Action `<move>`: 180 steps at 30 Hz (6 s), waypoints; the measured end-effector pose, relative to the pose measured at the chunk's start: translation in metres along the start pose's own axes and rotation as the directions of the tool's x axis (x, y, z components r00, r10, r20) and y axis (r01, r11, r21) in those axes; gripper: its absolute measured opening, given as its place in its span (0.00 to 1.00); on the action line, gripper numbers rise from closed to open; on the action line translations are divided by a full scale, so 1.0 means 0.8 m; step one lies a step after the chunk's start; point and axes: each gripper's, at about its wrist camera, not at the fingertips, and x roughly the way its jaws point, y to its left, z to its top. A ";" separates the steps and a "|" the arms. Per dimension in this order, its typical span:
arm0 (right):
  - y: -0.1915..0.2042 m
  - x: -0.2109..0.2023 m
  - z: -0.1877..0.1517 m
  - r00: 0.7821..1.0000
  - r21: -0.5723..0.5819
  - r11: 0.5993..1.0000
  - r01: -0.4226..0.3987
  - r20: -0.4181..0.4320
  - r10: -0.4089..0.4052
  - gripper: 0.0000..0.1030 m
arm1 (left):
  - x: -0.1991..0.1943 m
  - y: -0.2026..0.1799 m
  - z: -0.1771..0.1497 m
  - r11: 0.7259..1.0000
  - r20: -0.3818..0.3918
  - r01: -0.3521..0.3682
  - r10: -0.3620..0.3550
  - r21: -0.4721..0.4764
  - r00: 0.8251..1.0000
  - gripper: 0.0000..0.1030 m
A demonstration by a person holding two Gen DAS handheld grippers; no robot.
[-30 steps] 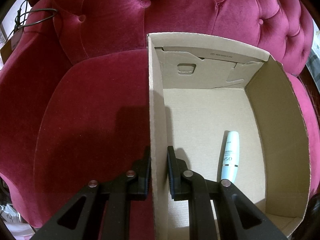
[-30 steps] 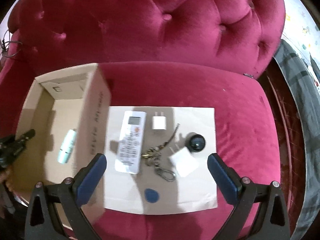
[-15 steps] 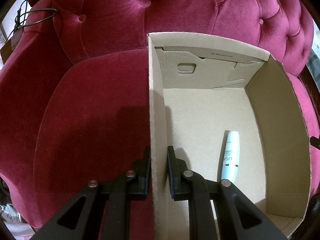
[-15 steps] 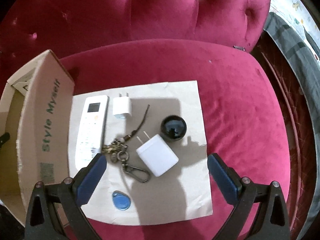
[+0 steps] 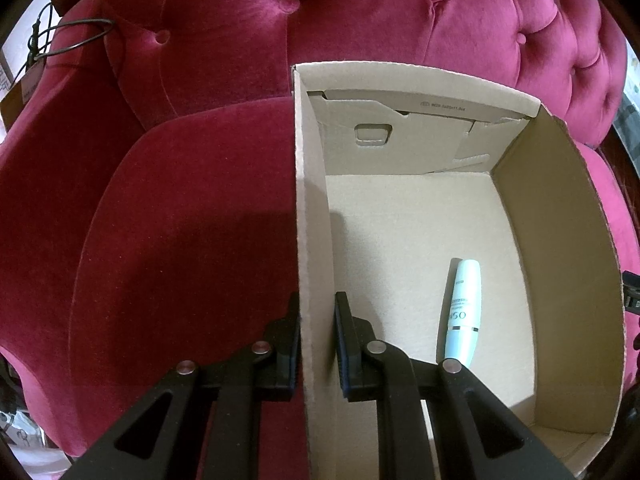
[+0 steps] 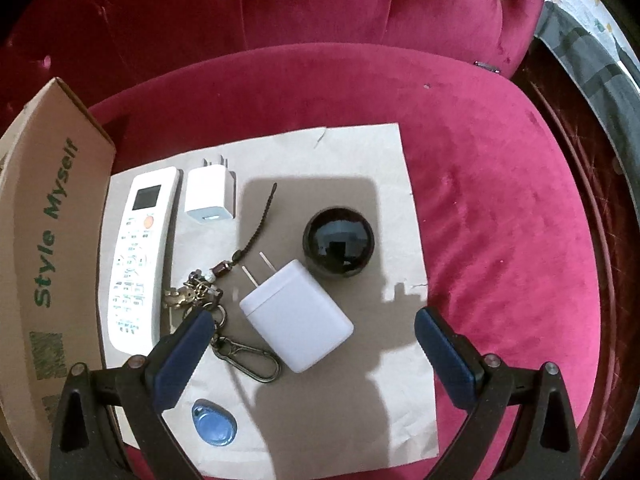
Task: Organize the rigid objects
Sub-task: 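Move the right gripper back over the paper sheet toward the white adapter, then close the right gripper on the white power adapter, then lift the white adapter with the right gripper and carry it into the box, then lower the white adapter onto the box floor and open the right gripper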
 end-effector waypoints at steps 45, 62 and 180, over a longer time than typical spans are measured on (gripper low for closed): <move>0.036 -0.050 0.002 1.000 -0.054 0.998 -0.023 0.019 0.024 0.63 | 0.001 -0.009 -0.002 1.000 0.000 -0.012 0.012 -0.001 1.000 0.15; 0.082 -0.129 0.019 0.995 -0.119 0.992 -0.046 0.078 0.056 0.63 | 0.002 -0.002 -0.001 1.000 -0.001 -0.003 0.003 -0.004 1.000 0.15; 0.319 -0.085 -0.049 0.979 -0.381 0.903 -0.198 -0.126 0.162 0.68 | 0.001 -0.002 -0.002 1.000 0.000 -0.006 0.006 0.003 1.000 0.15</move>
